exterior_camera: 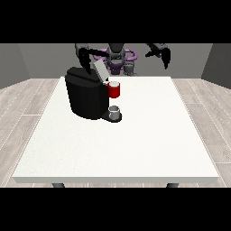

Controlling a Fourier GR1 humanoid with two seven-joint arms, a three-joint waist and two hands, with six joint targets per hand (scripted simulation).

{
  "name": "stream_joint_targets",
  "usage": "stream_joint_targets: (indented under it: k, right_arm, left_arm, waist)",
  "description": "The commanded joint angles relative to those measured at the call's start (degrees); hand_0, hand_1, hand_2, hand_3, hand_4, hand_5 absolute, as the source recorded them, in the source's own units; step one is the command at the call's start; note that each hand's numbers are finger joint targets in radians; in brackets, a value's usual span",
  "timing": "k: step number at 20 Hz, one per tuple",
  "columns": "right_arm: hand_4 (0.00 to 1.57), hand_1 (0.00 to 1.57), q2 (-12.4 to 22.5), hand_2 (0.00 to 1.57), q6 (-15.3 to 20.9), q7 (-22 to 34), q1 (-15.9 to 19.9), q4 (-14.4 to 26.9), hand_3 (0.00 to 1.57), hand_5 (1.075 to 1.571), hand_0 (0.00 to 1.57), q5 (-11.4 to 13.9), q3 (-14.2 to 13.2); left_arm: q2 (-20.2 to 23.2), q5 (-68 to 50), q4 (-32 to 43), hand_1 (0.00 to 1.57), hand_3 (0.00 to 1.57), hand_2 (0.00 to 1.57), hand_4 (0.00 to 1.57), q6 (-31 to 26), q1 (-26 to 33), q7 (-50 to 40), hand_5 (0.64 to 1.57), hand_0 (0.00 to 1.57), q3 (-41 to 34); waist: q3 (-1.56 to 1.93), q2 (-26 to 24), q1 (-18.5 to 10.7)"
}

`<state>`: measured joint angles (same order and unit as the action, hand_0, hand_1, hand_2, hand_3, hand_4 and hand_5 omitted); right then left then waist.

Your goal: Insert the coffee pod into the coffee machine and close the lid

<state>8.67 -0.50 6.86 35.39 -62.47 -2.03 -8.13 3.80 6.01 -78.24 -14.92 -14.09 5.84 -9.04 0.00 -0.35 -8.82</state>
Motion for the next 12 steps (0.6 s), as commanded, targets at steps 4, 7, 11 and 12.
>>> stream_joint_targets:
  k: [4, 7, 11, 12]
  right_arm:
    - [0.07, 0.00, 0.1, 0.00, -0.5, -2.2, 3.7, 2.7, 0.00, 1.571, 0.00, 0.6, 0.6]
    - [0.17, 0.00, -1.4, 0.00, -1.2, -2.6, 3.0, 2.6, 0.00, 1.571, 0.00, 1.3, 2.6]
    - [0.13, 0.00, 1.1, 0.00, 0.3, -3.5, 6.3, 4.3, 0.00, 1.571, 0.00, 3.3, 1.8]
    - [0.20, 0.00, -1.5, 0.00, 0.9, -2.6, 6.8, 3.6, 0.00, 1.571, 0.00, 3.6, 3.6]
  left_arm:
    - [4.0, -1.2, -2.5, 0.00, 0.00, 0.00, 0.35, -1.1, 1.4, 1.2, 1.571, 0.00, -1.5]
    - [3.4, -1.3, -2.8, 0.00, 0.00, 0.00, 0.35, 0.8, 0.4, -3.3, 1.571, 0.00, -1.3]
    - [2.9, -1.3, -3.9, 0.00, 0.00, 0.00, 0.36, -0.6, 2.9, -0.8, 1.571, 0.00, 0.4]
    - [0.9, 1.3, -2.7, 0.00, 0.00, 0.00, 0.37, 3.1, 2.4, 0.9, 1.571, 0.00, 1.4]
  waist:
    - [0.00, 3.2, 0.1]
    - [0.00, 2.5, 1.6]
    - [0.00, 3.7, -0.7]
    - [-0.01, 3.8, 0.5]
